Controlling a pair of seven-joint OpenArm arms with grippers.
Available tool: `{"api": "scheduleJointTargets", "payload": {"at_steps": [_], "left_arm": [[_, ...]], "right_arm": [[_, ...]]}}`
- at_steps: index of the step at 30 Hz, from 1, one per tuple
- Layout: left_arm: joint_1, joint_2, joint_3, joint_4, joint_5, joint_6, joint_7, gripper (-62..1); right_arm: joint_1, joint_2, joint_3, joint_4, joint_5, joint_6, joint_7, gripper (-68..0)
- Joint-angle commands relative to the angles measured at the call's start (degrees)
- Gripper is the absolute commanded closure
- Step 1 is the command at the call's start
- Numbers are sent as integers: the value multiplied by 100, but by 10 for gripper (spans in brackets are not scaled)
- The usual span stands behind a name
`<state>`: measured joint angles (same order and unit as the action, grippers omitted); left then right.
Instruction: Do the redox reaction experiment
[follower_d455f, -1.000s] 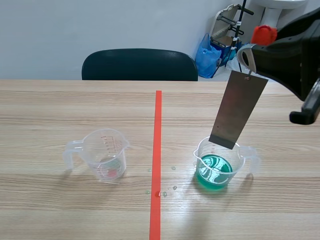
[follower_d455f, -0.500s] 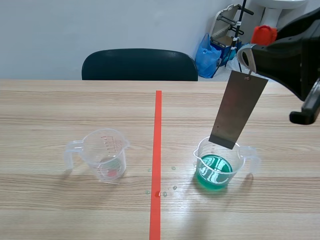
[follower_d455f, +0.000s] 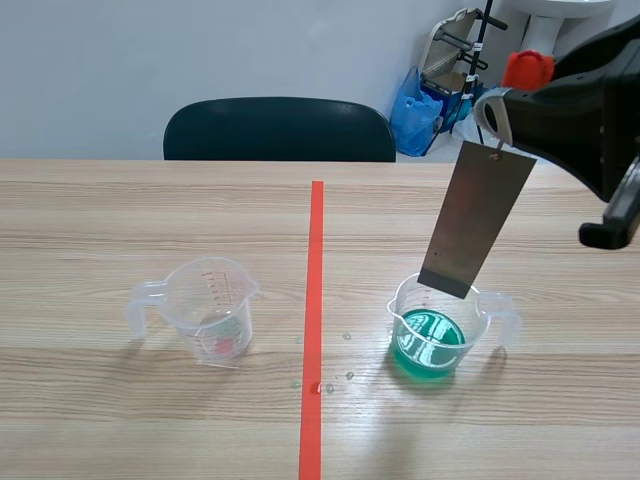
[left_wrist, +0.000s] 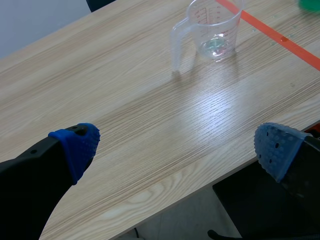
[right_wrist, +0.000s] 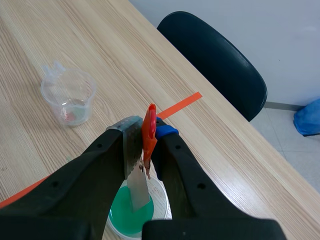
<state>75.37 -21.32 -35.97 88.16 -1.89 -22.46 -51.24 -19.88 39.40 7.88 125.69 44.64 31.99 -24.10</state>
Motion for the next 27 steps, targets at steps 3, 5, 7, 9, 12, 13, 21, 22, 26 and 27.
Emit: {"api": "scheduleJointTargets", "payload": {"at_steps": [3,5,7,9,12,13,21,22,26,27], "left_arm": [[7,-15,15,31,-39,28,-81,-623],[7,-15,15,31,-39,28,-81,-623],[7,-15,15,31,-39,28,-81,-623],[7,-15,15,31,-39,28,-83,-623],[7,-15,15,31,-39,28,-83,-623],[7,-15,15,31,-39,28,-83,-623],[7,-13,15,31,-42,28,-81,-623],[7,-13,15,31,-42,28,-81,-623],[7,-13,15,31,-42,28,-81,-623],[7,-13,15,31,-42,28,-81,-623]], "right_arm": [[50,42,85,59,66,-20,87,-6],[50,42,85,59,66,-20,87,-6],[50,42,85,59,66,-20,87,-6],[50,42,85,59,66,-20,87,-6],[50,42,85,59,66,-20,87,-6],[50,42,85,59,66,-20,87,-6],[92,42,79,59,66,-20,15,-6],[114,42,76,59,66,-22,-13,-6],[214,42,63,57,107,-22,-66,-6],[260,42,26,57,107,-22,-68,-6]]}}
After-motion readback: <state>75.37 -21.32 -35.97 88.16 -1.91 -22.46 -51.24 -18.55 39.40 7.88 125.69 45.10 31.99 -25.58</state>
